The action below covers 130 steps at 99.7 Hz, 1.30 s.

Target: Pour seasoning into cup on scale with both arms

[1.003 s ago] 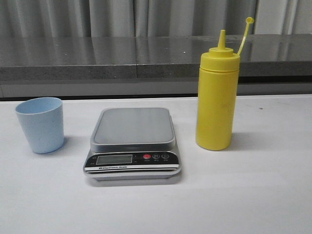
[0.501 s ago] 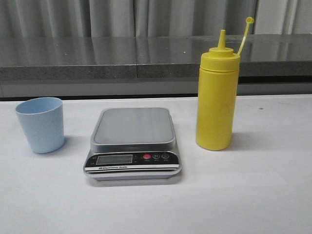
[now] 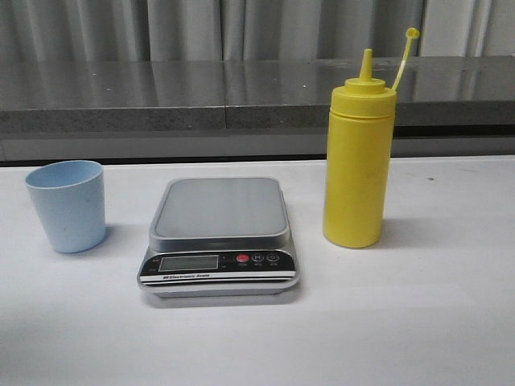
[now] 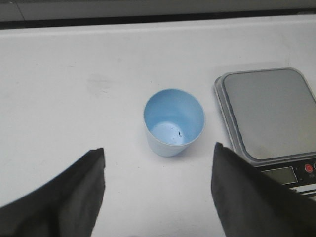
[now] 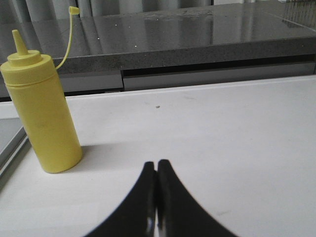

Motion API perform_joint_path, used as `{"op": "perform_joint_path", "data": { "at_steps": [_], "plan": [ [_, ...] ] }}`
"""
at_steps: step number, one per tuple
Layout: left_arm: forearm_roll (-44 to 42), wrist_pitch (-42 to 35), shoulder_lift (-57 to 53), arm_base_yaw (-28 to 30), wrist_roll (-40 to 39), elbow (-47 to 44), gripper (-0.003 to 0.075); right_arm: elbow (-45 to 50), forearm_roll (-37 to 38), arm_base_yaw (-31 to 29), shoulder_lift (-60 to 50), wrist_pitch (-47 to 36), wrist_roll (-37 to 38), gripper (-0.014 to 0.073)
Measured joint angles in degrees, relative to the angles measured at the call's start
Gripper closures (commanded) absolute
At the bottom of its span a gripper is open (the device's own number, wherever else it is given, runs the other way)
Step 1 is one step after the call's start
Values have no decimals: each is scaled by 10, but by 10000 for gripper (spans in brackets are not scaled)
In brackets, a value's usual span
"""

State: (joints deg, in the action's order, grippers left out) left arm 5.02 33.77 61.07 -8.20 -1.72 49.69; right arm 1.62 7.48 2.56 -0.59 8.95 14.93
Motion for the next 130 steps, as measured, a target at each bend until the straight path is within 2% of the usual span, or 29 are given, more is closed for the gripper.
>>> {"op": "perform_joint_path", "data": {
  "at_steps": [42,65,130],
  "plan": [
    [0,83,168,-13,0,136,281,0,0,0,0,0,0,662],
    [-2,101,252,-13,0,186,281,0,0,0,0,0,0,662],
    [-17,94,371,-13,0,212,281,0,0,0,0,0,0,662]
  ]
}}
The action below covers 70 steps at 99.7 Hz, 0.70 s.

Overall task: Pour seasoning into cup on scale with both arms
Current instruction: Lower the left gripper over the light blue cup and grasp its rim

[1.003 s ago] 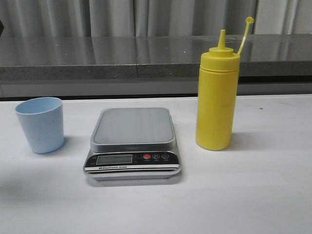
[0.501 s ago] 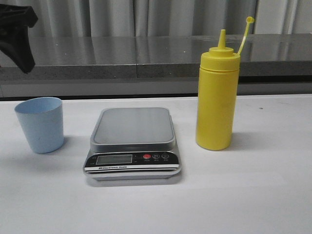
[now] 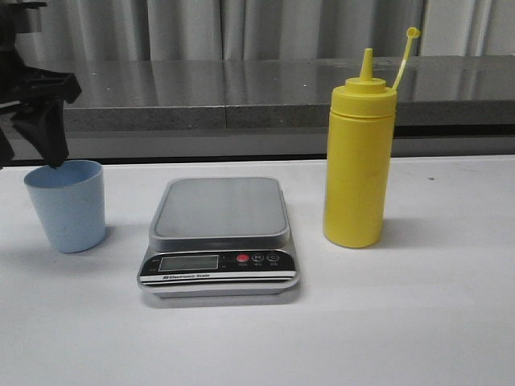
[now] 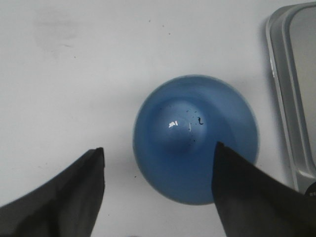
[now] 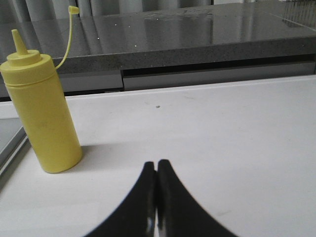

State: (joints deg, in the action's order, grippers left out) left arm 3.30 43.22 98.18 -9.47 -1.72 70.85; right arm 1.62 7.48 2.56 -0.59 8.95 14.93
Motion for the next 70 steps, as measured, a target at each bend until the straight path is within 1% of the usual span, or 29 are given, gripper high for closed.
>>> {"op": "perform_joint_path", "data": {
  "at_steps": [24,52,70],
  "plan": [
    [0,-19,25,0,0,0,281,0,0,0,0,0,0,662],
    [0,-53,26,0,0,0,281,0,0,0,0,0,0,662],
    [-1,-56,28,0,0,2,281,0,0,0,0,0,0,662]
  ]
}}
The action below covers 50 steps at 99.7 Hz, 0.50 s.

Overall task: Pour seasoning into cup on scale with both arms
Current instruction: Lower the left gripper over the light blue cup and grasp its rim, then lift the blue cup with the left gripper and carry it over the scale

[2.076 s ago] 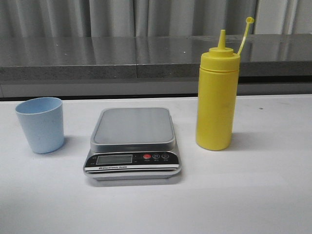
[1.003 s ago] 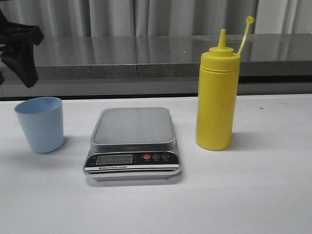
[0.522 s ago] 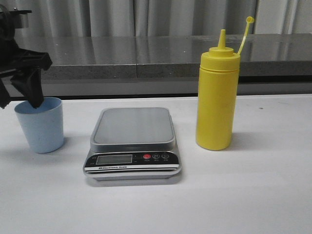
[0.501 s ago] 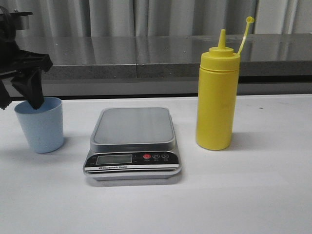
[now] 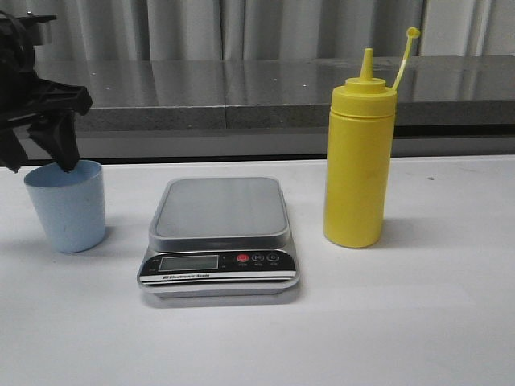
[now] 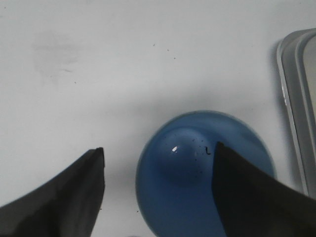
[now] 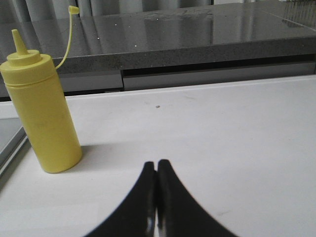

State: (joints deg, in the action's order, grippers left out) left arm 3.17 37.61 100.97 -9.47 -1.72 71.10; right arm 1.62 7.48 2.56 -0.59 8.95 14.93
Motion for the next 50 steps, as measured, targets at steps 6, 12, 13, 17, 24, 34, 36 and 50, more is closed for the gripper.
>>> {"op": "perform_joint_path", "data": {
  "at_steps": [6,12,13,17,24,34,36,50],
  "plan": [
    [0,0,4,0,0,1,281,0,0,0,0,0,0,662],
    [0,0,8,0,0,1,281,0,0,0,0,0,0,662],
    [0,0,10,0,0,1,281,0,0,0,0,0,0,662],
    [0,0,12,0,0,1,281,0,0,0,0,0,0,662],
    [0,0,14,0,0,1,281,0,0,0,0,0,0,662],
    [-1,0,18,0,0,1,281,0,0,0,0,0,0,662],
    [-1,0,18,0,0,1,281,0,0,0,0,0,0,662],
    [-1,0,19,0,0,1,328,0,0,0,0,0,0,662]
  ]
}}
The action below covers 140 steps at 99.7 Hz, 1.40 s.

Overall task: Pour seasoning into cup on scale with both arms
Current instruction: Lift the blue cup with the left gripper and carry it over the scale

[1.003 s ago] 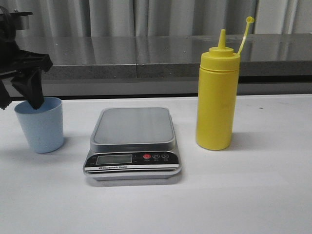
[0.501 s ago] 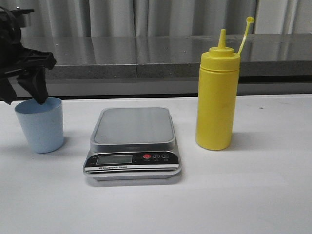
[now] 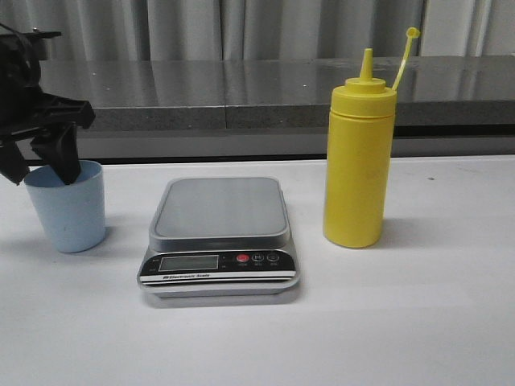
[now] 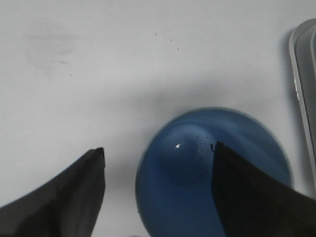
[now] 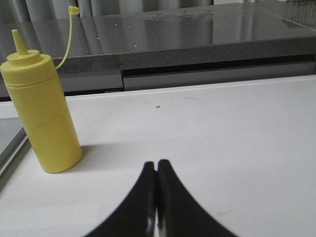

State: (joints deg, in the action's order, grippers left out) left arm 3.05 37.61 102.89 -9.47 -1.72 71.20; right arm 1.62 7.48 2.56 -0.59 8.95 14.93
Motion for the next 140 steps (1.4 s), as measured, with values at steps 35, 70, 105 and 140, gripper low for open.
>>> {"op": "perform_joint_path", "data": {
  "at_steps": [35,70,105,140],
  "plan": [
    [0,1,0,0,0,0,626,0,0,0,0,0,0,662],
    [-1,1,0,0,0,0,740,0,0,0,0,0,0,662],
    [-1,29,1,0,0,37,740,0,0,0,0,0,0,662],
    [-1,93,1,-19,0,150,740,0,0,0,0,0,0,662]
  ]
}}
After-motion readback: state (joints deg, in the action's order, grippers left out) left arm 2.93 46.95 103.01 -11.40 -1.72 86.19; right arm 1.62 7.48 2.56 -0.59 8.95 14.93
